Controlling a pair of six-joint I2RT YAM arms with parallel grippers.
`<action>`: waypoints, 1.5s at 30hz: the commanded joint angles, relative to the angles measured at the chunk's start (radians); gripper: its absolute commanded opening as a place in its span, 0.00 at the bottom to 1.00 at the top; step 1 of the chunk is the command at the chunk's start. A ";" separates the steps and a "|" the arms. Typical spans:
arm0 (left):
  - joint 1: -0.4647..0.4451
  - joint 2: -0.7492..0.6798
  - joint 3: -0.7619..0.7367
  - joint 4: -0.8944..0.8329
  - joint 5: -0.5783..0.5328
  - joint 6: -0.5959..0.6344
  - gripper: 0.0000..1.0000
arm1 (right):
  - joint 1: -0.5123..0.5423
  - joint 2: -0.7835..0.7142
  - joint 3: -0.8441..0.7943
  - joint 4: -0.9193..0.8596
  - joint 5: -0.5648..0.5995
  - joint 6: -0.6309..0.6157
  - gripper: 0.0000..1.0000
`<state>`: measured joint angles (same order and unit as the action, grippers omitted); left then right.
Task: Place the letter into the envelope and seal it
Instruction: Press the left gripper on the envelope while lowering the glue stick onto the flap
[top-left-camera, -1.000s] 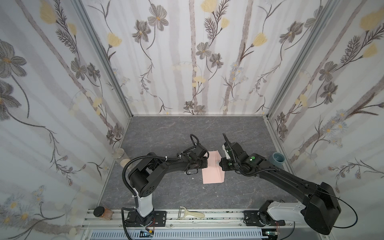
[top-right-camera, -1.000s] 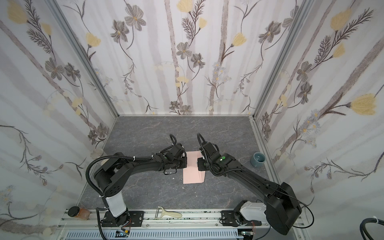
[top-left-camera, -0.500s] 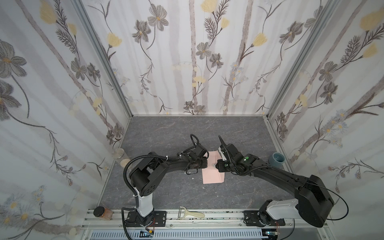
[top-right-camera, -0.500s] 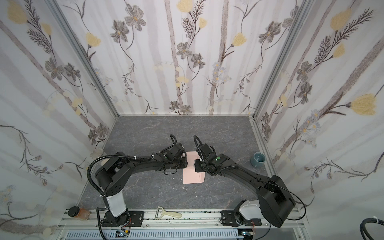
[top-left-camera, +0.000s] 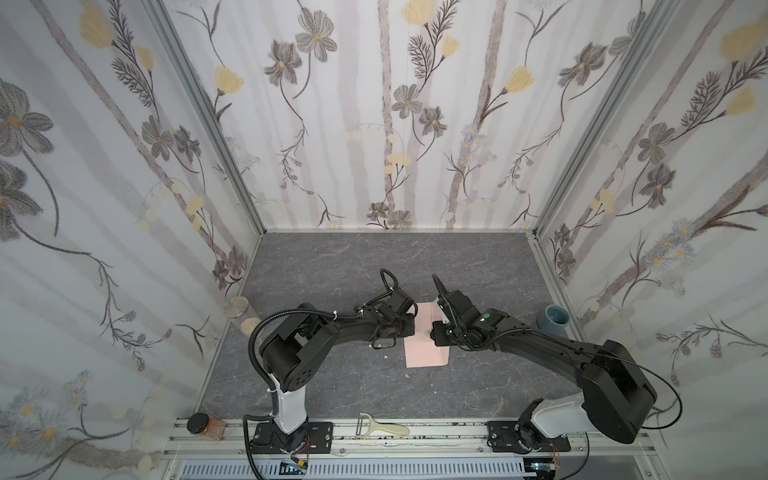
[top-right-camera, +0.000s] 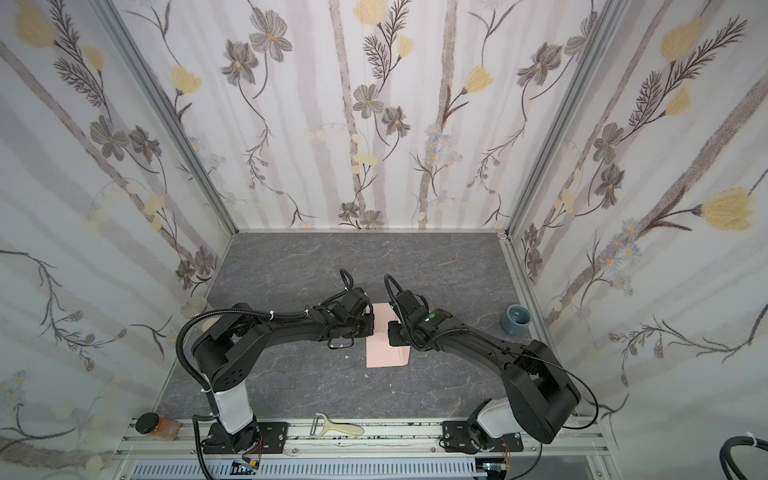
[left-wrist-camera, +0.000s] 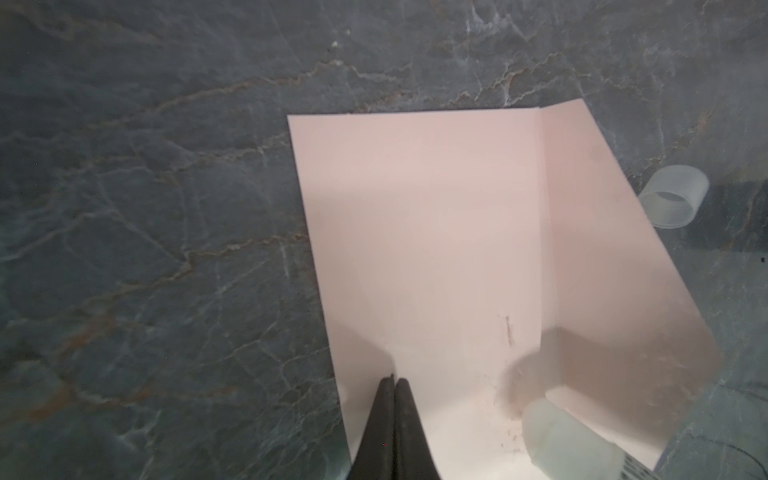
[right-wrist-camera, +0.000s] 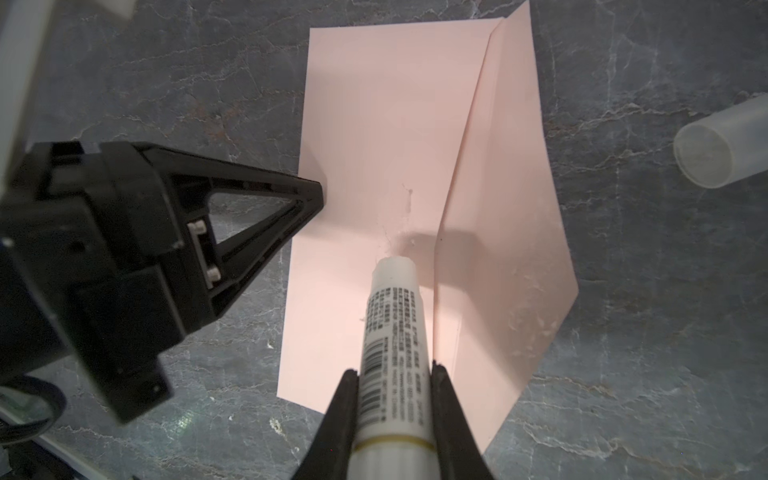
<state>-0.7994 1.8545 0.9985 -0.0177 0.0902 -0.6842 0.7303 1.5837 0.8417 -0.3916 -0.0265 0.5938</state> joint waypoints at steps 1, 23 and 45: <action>0.000 0.008 -0.006 -0.024 -0.001 -0.014 0.00 | 0.007 0.006 -0.006 0.048 0.030 0.017 0.00; -0.007 -0.009 0.037 -0.075 -0.033 0.014 0.00 | 0.014 0.062 -0.023 0.088 0.091 0.056 0.00; -0.027 0.087 0.113 -0.151 -0.084 0.101 0.00 | 0.014 0.094 -0.010 0.118 0.075 0.074 0.00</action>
<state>-0.8234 1.9293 1.1225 -0.1040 -0.0048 -0.5938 0.7425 1.6531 0.8177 -0.2726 0.0601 0.6537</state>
